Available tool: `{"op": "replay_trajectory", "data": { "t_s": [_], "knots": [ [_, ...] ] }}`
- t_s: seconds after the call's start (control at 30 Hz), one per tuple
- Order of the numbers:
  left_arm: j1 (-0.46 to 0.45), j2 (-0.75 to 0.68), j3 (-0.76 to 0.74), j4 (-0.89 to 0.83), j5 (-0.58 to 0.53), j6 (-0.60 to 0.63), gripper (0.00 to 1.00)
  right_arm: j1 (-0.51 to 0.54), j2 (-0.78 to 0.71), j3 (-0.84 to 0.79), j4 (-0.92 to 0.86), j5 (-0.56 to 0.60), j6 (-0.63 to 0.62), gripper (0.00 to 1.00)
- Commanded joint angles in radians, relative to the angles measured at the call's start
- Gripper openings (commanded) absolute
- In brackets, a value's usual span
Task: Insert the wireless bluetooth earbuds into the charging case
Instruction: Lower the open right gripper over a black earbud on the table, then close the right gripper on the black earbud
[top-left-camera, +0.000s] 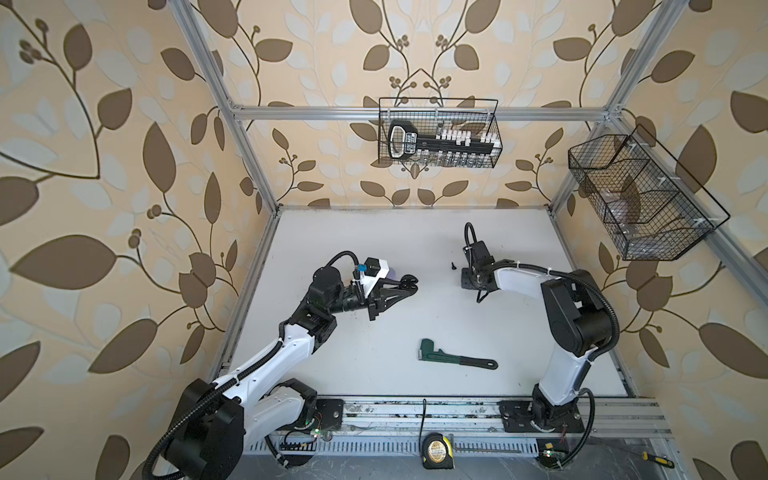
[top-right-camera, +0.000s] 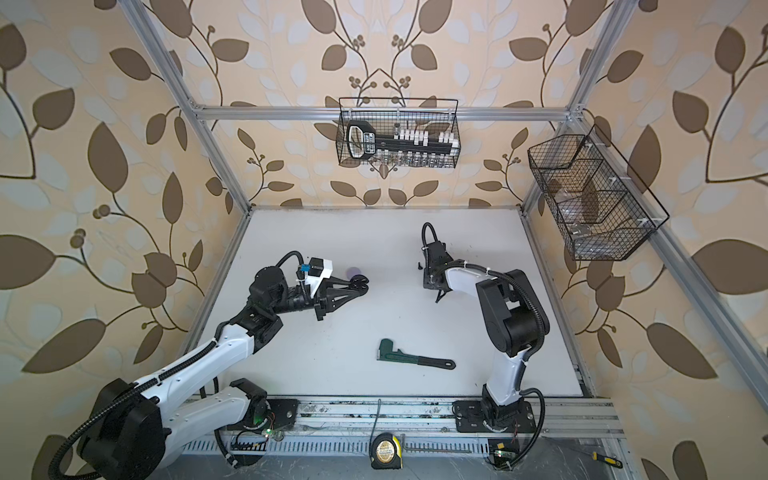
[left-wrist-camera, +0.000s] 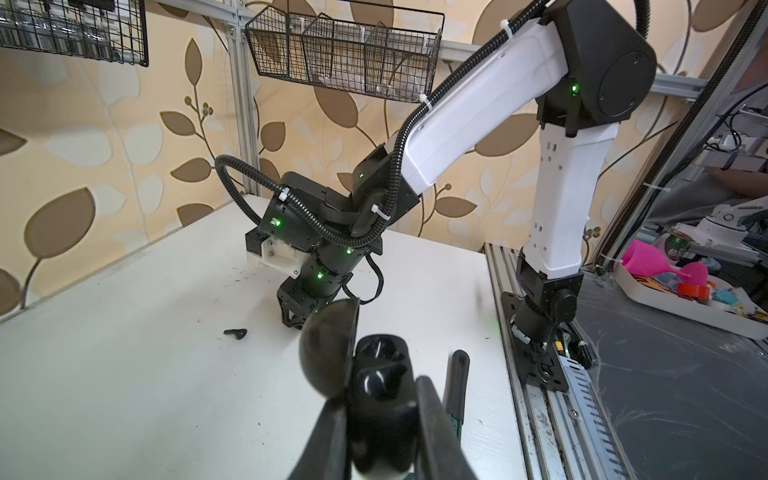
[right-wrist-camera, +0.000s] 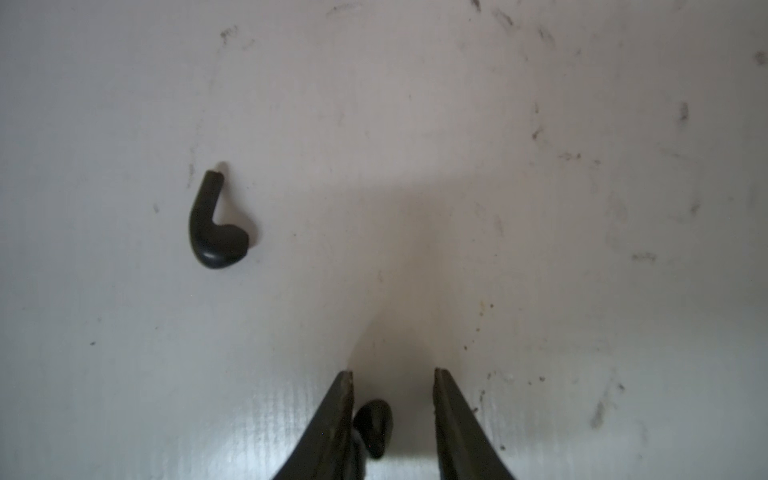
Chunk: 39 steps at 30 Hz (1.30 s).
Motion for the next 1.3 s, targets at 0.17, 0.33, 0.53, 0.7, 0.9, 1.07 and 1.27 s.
{"op": "replay_trajectory", "data": {
  "t_s": [0.17,0.33,0.53,0.7,0.9,1.07,1.27],
  "knots": [
    [0.01,-0.023,-0.001,0.063,0.025,-0.016,0.0,-0.003,-0.023,-0.05,0.016,-0.057,0.023,0.3],
    [0.009,-0.021,0.0,0.071,0.027,-0.024,0.0,-0.004,-0.046,-0.075,0.022,-0.067,0.023,0.3],
    [0.01,-0.021,-0.001,0.075,0.028,-0.028,0.0,-0.004,-0.05,-0.084,0.026,-0.081,0.021,0.25],
    [0.01,-0.021,-0.001,0.078,0.027,-0.033,0.0,-0.004,-0.05,-0.083,0.025,-0.088,0.018,0.23],
    [0.01,-0.022,-0.002,0.078,0.029,-0.035,0.0,-0.013,-0.049,-0.083,0.029,-0.103,0.019,0.23],
    [0.01,-0.024,-0.003,0.079,0.031,-0.035,0.0,-0.014,-0.048,-0.081,0.026,-0.106,0.018,0.23],
    [0.009,-0.023,-0.004,0.08,0.032,-0.036,0.0,-0.014,-0.046,-0.078,0.024,-0.107,0.018,0.2]
  ]
}}
